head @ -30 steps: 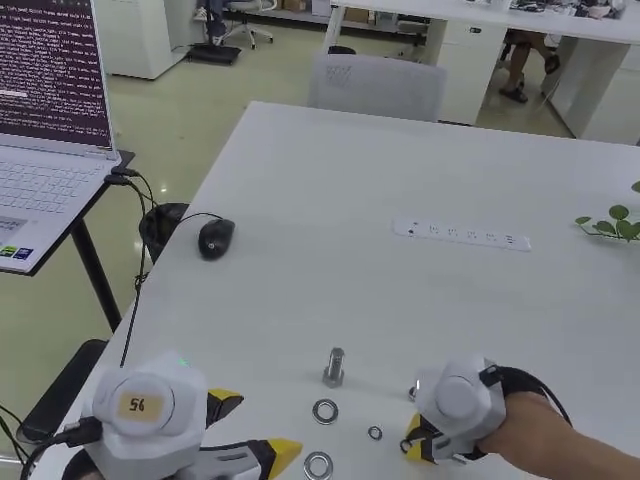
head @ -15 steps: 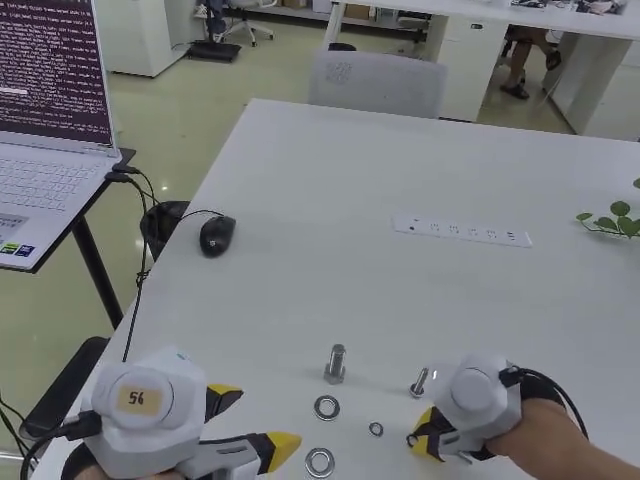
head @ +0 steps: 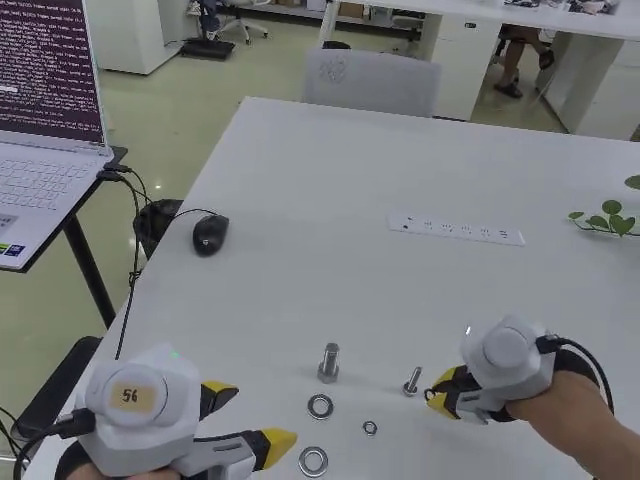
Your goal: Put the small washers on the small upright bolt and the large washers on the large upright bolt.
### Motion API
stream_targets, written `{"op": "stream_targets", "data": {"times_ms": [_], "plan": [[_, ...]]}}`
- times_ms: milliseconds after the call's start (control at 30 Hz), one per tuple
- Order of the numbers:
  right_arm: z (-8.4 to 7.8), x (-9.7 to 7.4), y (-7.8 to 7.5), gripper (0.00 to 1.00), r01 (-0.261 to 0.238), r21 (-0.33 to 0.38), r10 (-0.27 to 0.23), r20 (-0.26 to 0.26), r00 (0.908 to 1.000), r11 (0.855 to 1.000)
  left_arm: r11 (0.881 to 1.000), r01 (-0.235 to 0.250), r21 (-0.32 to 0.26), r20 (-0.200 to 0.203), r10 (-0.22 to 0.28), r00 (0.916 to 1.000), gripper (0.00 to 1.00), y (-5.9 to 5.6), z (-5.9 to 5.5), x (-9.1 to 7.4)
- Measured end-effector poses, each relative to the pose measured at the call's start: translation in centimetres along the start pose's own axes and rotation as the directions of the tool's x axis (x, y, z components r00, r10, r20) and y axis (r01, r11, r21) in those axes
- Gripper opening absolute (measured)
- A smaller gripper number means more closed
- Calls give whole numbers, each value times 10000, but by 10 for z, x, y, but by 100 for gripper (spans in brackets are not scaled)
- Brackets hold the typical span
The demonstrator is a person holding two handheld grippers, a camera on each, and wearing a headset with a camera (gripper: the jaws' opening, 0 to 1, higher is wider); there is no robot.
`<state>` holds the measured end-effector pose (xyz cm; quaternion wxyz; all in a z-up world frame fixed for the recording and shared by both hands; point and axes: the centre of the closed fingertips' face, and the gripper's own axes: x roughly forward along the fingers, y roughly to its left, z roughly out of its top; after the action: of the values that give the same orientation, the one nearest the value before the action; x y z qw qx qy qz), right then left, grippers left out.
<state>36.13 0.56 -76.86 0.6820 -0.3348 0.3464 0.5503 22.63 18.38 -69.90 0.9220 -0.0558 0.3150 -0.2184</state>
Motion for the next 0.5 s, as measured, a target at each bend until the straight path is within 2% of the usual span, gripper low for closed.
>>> {"op": "stream_targets", "data": {"times_ms": [233,500], "plan": [[17,-6,-14,13,285,-45,-284,218,9994,9996,10000,-4,-6,18,4,10000,54,1,0,0],[23,2,-16,13,123,-371,-124,-30,9999,9992,10000,-37,-57,23,37,10000,54,1,-1,-2]]}}
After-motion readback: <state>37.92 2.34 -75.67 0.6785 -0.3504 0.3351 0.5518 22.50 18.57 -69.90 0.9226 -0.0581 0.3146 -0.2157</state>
